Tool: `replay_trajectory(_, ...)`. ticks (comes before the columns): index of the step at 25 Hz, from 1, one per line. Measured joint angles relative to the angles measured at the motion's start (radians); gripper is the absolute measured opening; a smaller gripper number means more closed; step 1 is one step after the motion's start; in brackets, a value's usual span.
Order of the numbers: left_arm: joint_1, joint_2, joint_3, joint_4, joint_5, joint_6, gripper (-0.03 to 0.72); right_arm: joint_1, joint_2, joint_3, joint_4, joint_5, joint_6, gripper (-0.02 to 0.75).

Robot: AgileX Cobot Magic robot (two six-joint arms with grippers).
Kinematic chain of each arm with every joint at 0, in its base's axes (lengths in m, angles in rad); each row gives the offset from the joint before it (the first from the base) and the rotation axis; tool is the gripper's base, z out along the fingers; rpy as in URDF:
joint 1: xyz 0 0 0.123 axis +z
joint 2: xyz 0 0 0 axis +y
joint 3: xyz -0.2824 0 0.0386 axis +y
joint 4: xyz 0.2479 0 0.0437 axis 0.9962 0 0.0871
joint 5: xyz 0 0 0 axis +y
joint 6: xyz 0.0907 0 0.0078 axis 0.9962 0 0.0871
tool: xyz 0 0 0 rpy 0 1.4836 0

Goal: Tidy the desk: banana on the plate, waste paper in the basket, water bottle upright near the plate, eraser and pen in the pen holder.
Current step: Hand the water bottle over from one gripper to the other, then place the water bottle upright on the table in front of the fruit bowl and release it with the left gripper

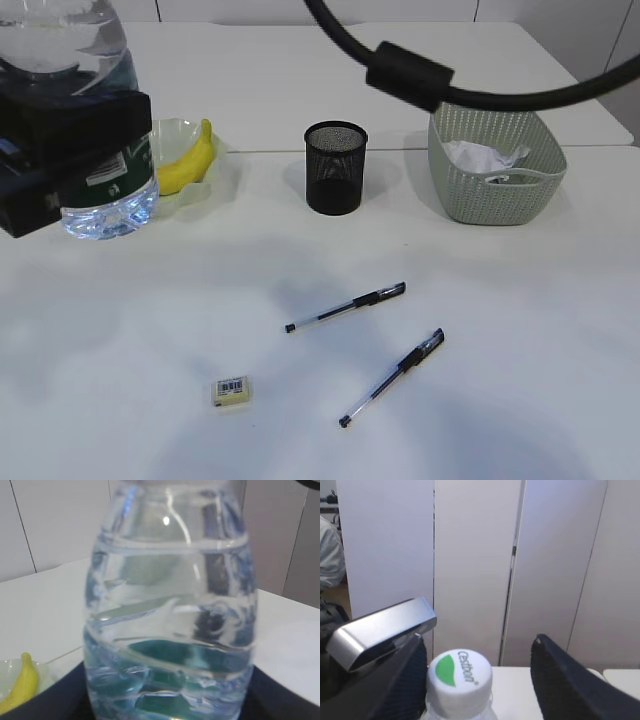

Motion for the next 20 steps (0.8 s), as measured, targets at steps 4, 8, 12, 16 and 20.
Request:
replay_trajectory(4, 0.036, 0.000, 0.000, 0.000, 0.000, 0.007, 0.421, 0.001, -0.047, 0.000, -0.180, -0.090, 0.131, 0.482)
replay_trajectory(8, 0.093, 0.000, 0.000, 0.000, -0.004, 0.007, 0.421, 0.001, -0.089, 0.000, -0.346, -0.191, 0.250, 0.482)
replay_trajectory(12, 0.150, 0.000, 0.000, 0.000, -0.006, 0.007, 0.420, 0.001, -0.108, 0.000, -0.487, -0.205, 0.387, 0.480)
replay_trajectory(16, 0.209, 0.000, 0.000, 0.000, -0.006, 0.007, 0.420, 0.001, -0.112, 0.000, -0.673, -0.215, 0.556, 0.453)
replay_trajectory(20, 0.259, 0.000, 0.000, 0.000, -0.006, 0.007, 0.419, 0.001, -0.117, 0.000, -0.910, -0.217, 0.790, 0.440)
